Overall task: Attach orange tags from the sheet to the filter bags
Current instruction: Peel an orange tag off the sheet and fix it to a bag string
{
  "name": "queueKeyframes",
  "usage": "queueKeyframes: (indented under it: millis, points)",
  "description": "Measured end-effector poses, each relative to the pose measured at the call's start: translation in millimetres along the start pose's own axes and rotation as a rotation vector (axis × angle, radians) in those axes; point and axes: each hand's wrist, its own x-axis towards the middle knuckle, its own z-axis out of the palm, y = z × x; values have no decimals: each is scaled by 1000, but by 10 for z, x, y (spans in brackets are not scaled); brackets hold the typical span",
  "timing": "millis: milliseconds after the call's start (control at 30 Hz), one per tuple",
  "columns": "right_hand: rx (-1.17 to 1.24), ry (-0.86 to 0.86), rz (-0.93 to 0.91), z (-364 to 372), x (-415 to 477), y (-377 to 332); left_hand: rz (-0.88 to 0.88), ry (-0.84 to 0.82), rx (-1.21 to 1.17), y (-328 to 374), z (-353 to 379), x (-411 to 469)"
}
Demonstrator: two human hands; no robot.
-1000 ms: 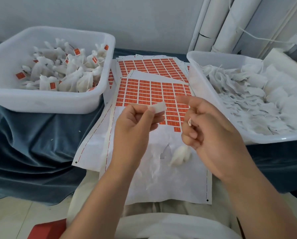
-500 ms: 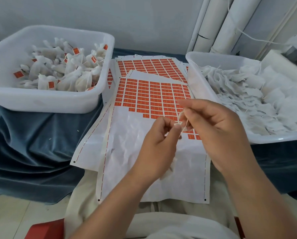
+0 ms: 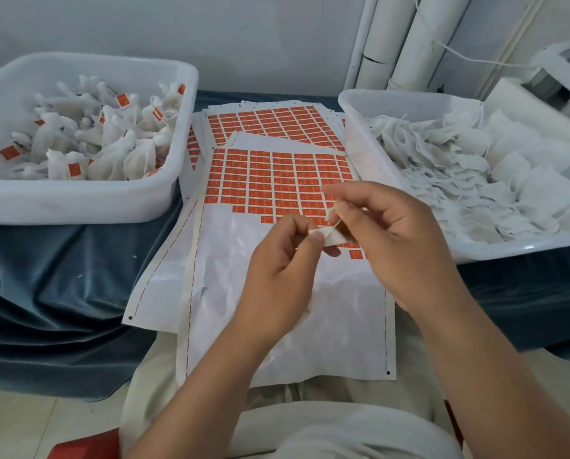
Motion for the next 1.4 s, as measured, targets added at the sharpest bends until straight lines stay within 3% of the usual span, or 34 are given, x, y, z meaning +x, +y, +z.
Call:
queueKeyframes:
  millis: [433, 833, 967, 1167, 1400]
  points:
    - [-85, 2, 14, 55, -13, 47, 24, 178, 126, 46, -21, 46]
    - [-40, 32, 27, 161, -39, 102, -45, 251, 46, 42, -80, 61]
    - [27, 82, -1, 178, -45, 133, -385, 118, -277, 88, -166, 111]
    - [25, 99, -71, 178, -48, 142, -690, -191, -692, 55, -302, 182]
    - [17, 106, -135, 173, -64, 119, -800, -385, -822, 4, -327, 176]
